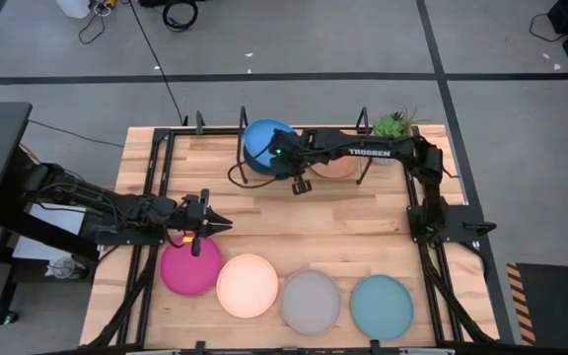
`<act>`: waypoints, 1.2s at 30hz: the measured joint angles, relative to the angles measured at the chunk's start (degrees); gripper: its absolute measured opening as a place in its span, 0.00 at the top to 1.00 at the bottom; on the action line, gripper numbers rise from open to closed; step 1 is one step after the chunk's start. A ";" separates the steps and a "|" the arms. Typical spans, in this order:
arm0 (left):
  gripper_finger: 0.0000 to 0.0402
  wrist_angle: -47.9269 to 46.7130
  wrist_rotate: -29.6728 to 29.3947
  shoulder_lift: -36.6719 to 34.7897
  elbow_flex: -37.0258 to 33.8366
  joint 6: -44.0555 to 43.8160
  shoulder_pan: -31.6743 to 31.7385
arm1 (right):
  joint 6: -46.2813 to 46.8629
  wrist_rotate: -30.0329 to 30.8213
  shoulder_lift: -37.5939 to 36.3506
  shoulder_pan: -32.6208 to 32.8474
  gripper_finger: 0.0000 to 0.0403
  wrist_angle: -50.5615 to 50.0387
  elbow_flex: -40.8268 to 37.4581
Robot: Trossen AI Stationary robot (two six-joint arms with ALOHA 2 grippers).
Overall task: Place and stack plates onto a shelf
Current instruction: Stack the blue plate on the top of the stacked plates on the shelf, then stack the gray plate on the top of the brown plate on the shelf
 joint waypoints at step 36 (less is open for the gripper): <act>0.86 -0.66 0.00 0.00 0.04 9.57 0.00 | 14.59 3.17 -0.11 11.84 0.69 -1.94 -2.11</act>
